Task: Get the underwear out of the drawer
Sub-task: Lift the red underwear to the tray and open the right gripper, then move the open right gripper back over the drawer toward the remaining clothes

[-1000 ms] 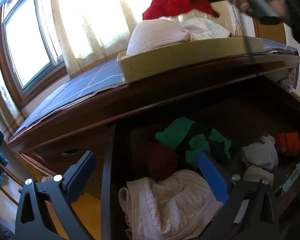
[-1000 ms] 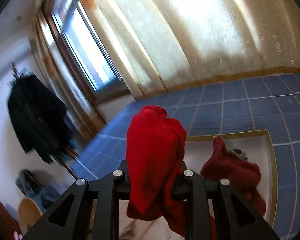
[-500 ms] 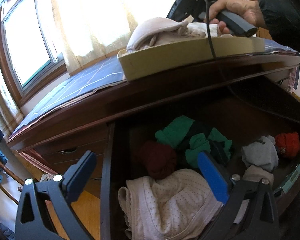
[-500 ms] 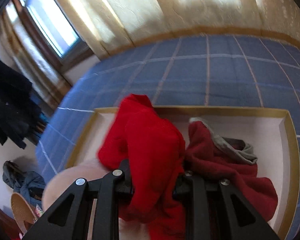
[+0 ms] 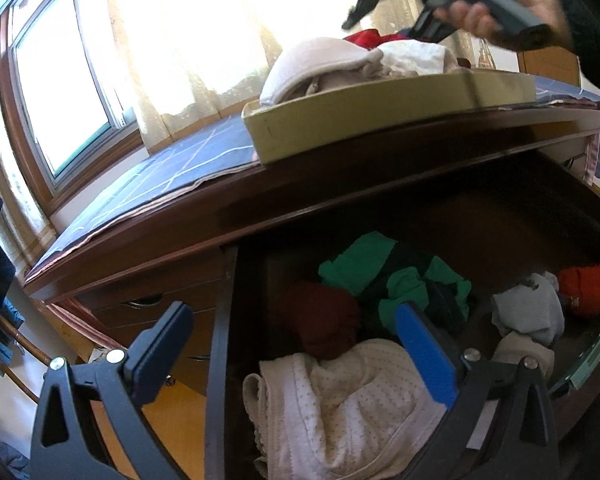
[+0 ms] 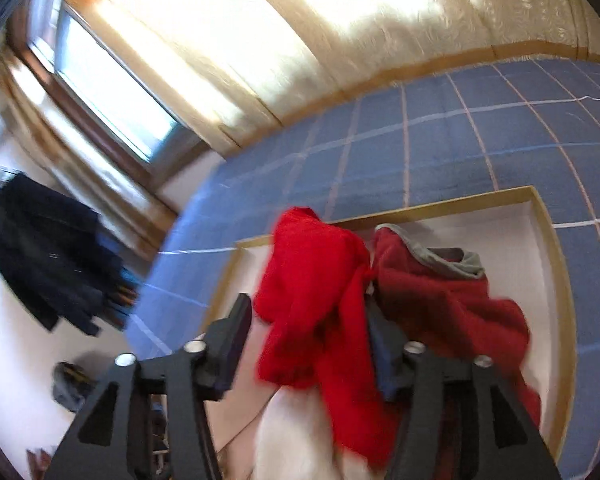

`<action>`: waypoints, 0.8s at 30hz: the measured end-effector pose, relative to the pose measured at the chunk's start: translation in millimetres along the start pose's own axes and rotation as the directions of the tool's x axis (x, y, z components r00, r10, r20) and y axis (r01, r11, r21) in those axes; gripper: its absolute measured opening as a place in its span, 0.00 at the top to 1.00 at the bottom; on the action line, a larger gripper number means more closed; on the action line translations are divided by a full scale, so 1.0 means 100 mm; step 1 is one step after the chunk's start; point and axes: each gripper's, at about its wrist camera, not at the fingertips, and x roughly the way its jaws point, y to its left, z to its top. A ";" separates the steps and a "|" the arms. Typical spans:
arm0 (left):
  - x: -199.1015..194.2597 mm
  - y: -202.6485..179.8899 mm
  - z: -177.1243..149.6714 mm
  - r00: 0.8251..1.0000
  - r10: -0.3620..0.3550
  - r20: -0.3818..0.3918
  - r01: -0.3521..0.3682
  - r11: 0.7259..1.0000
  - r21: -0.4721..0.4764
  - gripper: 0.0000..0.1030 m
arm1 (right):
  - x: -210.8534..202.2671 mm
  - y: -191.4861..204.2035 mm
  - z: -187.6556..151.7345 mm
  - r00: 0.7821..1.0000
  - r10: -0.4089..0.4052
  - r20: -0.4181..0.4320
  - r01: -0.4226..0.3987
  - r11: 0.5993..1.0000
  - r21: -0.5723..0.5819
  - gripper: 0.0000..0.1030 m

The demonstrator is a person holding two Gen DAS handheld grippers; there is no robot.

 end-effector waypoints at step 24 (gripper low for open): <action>-0.01 -0.01 -0.01 0.999 0.032 0.005 -0.033 0.999 0.013 0.00 | -1.10 -0.30 -1.22 0.976 0.074 0.206 -0.076 0.997 -0.001 0.40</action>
